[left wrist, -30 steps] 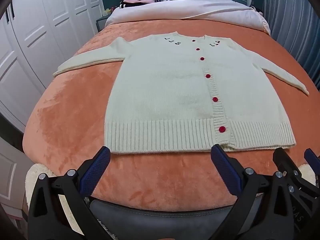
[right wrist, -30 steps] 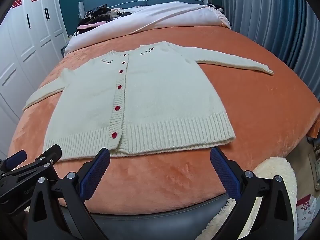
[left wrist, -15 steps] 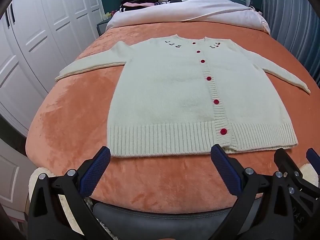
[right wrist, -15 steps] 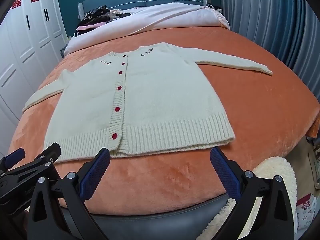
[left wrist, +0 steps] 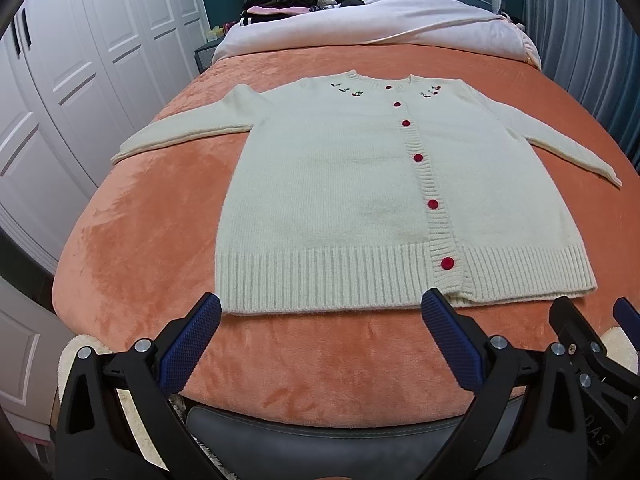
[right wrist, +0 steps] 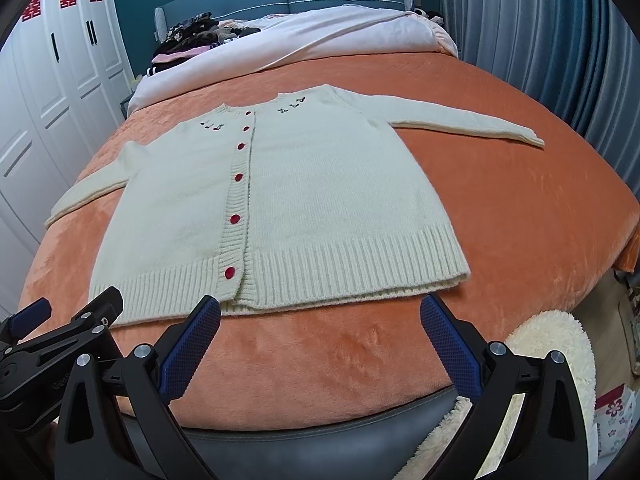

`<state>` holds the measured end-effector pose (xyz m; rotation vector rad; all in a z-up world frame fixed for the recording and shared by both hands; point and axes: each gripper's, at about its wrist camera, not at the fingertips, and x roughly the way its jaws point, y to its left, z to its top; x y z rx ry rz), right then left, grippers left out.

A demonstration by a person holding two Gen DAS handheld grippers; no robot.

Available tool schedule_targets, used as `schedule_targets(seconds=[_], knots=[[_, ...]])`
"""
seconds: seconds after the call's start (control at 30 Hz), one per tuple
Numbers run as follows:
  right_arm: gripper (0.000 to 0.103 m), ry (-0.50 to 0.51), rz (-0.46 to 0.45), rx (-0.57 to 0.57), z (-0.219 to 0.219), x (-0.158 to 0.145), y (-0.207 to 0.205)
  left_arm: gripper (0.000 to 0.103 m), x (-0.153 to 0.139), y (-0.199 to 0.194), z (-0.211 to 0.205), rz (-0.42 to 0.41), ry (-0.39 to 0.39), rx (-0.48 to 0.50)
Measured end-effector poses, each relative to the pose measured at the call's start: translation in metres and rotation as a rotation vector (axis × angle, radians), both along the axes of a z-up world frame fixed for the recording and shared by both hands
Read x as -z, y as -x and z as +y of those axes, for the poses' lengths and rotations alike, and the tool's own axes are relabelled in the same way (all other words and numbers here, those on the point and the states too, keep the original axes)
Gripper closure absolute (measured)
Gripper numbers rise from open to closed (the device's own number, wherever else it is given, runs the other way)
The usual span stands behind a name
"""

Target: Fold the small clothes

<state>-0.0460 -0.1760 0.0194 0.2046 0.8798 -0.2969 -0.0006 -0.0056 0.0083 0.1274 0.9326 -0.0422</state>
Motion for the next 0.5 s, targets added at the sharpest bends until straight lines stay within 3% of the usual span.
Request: schedule_targets(seconds=[0.5], knots=[[0.005,-0.005,0.0,0.0,-0.0001,0.0006,-0.0002,0.005,-0.0003,0.0012,0.0006,-0.002,-0.006,0.0]])
